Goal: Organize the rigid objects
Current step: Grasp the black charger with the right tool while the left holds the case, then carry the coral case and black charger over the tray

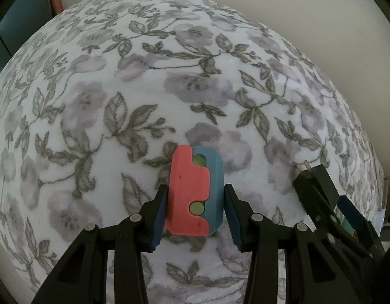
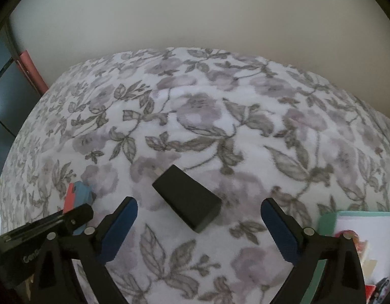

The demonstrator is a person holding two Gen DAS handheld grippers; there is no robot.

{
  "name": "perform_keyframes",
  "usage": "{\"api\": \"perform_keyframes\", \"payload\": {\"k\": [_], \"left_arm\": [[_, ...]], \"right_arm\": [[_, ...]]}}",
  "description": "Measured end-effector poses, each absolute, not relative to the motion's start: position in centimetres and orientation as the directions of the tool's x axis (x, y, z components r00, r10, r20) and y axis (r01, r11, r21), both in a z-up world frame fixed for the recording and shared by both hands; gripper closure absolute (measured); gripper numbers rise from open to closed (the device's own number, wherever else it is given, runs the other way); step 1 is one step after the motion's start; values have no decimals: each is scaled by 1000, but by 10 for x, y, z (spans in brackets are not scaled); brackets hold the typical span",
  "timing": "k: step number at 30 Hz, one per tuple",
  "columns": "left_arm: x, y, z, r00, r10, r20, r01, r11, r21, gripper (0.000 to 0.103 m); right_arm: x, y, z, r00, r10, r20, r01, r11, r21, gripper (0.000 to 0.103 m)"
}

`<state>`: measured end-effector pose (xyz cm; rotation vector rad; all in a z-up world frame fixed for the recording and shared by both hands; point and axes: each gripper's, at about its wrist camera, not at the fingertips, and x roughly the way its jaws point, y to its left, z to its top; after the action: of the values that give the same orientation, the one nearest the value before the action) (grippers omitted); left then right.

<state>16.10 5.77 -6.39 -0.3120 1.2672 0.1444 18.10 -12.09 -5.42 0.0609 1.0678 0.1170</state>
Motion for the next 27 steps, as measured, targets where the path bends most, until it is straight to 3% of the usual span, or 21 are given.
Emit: {"api": "perform_keyframes", "payload": {"k": [8, 10, 12, 27], "left_arm": [[160, 65, -65, 297, -57, -953, -294, 944, -148, 58], [159, 64, -65, 295, -56, -954, -294, 944, -146, 58], [160, 63, -66, 291, -54, -955, -296, 944, -143, 58], [159, 51, -55, 310, -44, -950, -268, 954, -131, 58]], "right_arm": [[188, -106, -62, 462, 131, -877, -91, 991, 100, 24], [188, -105, -63, 458, 123, -880, -89, 992, 92, 30], [188, -105, -64, 458, 116, -881, -86, 993, 86, 45], [161, -119, -42, 470, 137, -872, -75, 990, 115, 45]]}}
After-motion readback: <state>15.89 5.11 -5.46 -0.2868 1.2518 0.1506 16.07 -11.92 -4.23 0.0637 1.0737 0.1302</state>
